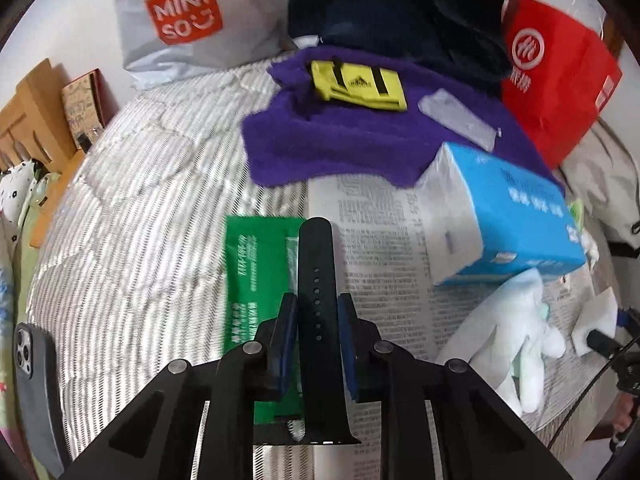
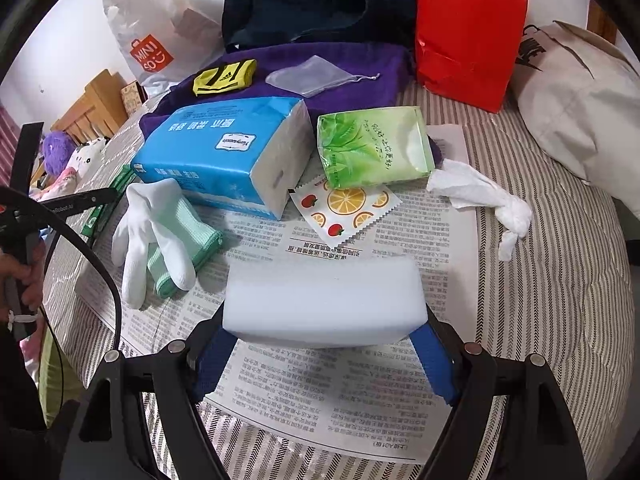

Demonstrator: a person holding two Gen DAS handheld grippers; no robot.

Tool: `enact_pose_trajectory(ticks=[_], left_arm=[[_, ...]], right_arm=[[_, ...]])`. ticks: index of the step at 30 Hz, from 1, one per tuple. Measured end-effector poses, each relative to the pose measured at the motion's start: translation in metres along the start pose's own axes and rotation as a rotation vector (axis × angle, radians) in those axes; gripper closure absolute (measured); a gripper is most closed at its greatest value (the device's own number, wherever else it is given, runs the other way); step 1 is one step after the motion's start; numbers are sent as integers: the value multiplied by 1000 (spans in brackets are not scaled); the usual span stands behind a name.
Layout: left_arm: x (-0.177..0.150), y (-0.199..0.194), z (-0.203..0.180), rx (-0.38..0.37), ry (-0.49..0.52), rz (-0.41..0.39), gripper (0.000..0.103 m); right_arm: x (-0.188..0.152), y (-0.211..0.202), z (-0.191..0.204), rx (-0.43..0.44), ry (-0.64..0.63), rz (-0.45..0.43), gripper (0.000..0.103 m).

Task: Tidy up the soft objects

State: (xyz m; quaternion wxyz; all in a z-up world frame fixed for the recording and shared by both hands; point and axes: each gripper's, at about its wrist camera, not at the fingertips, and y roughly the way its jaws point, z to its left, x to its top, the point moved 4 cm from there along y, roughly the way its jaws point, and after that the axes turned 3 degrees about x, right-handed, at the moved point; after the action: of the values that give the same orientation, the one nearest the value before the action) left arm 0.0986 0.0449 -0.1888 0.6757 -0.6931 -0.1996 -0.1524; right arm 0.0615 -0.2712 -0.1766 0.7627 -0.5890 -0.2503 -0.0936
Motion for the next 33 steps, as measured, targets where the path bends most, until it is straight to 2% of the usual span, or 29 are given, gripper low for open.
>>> enact_pose_trajectory(ticks=[3,6,10,16,33], left_arm=[[-2,6,-7,13,24,10,83],[-3,6,-13,20,41,7,78],[-2,8,-16,38,54,-10,83],[1,-5,-8,4,17,-25,83],[38,-48,-10,-46,28,-111,83]], right_arm=[[0,0,-1,-1,5,0,22],[-1,-2,-1,-4,5,-2,22],[1,-4,-2,-1,9,-10,22],[4,-12,1,-3,6,-37,22],[41,-48,12,0,-21,-138,22]])
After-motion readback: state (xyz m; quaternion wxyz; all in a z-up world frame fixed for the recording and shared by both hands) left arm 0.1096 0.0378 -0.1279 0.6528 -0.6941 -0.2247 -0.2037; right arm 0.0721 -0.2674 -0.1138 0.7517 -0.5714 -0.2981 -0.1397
